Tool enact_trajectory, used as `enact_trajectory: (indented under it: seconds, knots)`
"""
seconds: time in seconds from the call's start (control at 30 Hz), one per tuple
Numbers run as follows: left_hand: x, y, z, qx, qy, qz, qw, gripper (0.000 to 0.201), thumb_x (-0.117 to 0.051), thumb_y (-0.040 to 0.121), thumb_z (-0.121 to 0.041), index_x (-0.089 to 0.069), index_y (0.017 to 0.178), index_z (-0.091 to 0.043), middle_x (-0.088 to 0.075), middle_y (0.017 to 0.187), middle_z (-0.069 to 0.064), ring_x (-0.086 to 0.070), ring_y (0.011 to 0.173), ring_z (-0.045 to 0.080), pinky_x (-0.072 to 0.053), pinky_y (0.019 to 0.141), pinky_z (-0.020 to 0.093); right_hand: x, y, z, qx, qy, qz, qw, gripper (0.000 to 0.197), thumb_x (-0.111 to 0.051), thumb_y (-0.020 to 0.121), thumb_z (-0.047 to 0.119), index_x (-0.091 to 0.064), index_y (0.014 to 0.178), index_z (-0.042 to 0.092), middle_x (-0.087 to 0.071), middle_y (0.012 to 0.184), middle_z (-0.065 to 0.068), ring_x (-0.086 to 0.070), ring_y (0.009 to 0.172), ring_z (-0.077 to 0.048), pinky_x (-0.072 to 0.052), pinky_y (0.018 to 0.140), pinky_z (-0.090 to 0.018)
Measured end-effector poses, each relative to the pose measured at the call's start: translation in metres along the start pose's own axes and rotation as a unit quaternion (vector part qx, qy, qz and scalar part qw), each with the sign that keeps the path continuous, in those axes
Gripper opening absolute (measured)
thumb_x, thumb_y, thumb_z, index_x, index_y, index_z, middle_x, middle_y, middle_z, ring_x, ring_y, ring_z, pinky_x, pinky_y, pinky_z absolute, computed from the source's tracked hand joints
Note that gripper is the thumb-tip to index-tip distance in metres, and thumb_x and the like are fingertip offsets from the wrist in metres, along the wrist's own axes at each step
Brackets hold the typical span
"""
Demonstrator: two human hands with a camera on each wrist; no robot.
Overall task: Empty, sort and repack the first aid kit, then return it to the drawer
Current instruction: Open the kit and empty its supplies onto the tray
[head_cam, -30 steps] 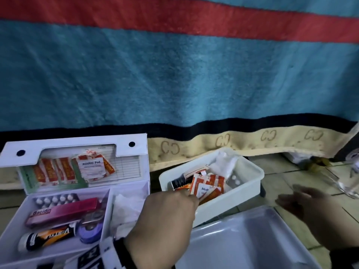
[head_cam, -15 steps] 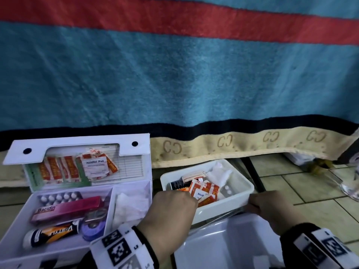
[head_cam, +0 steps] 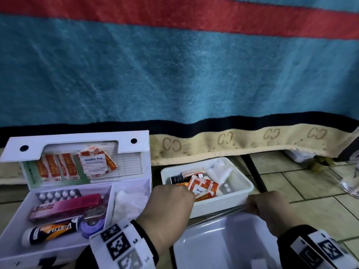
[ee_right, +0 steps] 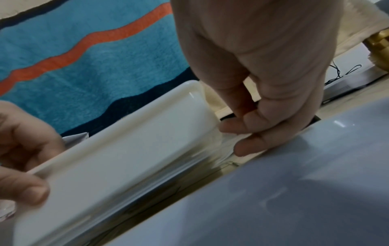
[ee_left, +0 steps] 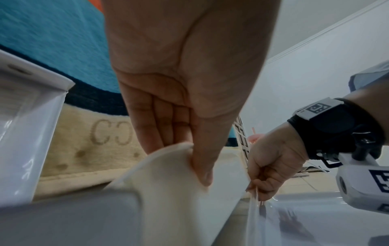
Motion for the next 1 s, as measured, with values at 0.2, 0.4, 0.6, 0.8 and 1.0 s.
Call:
enact_trajectory:
  seconds: [0.2,0.4,0.6,0.8,1.0]
  knots:
    - [0.005,0.001,-0.003,0.005,-0.021,-0.005,1.000,0.020,-0.046,0.092,-0.006,-0.061,0.103,-0.014,-0.062,0.105,0.007,-0.062,0.093,0.028,-0.024,0.051,0.026,-0.001,-0.001,-0.008,-0.017,-0.031,-0.013,0.999,0.047,-0.061,0.058,-0.013,-0.040,0.024,0.012,-0.032,0.038,-0.004,-0.031,0.054,-0.020,-0.027,0.052,-0.033]
    - [-0.007,0.006,-0.004,0.003,-0.001,0.028,1.000,0.030,-0.046,0.087,0.002,-0.061,0.109,-0.012,-0.062,0.110,0.010,-0.061,0.099,0.030,-0.036,0.068,0.030,-0.009,0.007,-0.007,-0.012,-0.037,0.006,0.999,0.016,-0.061,0.065,-0.009,-0.063,0.049,-0.007,-0.058,0.045,-0.017,-0.053,0.052,-0.027,-0.043,0.050,-0.028]
    - [-0.016,0.003,0.002,0.012,-0.022,0.046,0.999,0.017,-0.052,0.089,-0.009,-0.062,0.103,-0.011,-0.062,0.104,0.010,-0.061,0.094,0.029,-0.037,0.065,0.030,0.002,0.002,0.014,0.044,-0.252,-0.005,0.967,0.028,-0.061,0.081,0.010,-0.050,0.055,0.011,-0.049,0.056,-0.005,-0.046,0.058,-0.024,-0.037,0.052,-0.025]
    - [-0.017,-0.002,0.016,0.013,-0.152,0.004,0.988,0.026,-0.048,0.088,-0.008,-0.061,0.107,-0.020,-0.062,0.108,0.000,-0.062,0.096,0.018,-0.050,0.078,0.030,-0.019,-0.073,0.051,0.197,-0.405,0.103,0.887,0.026,-0.063,0.081,0.032,-0.069,0.075,0.008,-0.069,0.072,-0.008,-0.052,0.057,-0.010,-0.040,0.055,-0.021]
    - [0.010,-0.033,0.071,0.086,-0.239,-0.093,0.963,0.013,-0.059,0.088,-0.030,-0.061,0.101,-0.029,-0.061,0.098,-0.014,-0.058,0.085,0.004,-0.049,0.078,0.026,-0.062,-0.168,0.052,0.394,-0.540,0.120,0.734,0.032,-0.014,0.070,0.043,-0.045,0.068,0.047,-0.051,0.065,0.020,-0.036,0.049,0.001,-0.027,0.051,-0.013]
Point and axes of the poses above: each hand's wrist, its own y-axis towards the middle knuckle, its own x-axis out of the back of the hand, z = x × y, the point moved 8 cm from there along y, towards the middle knuckle
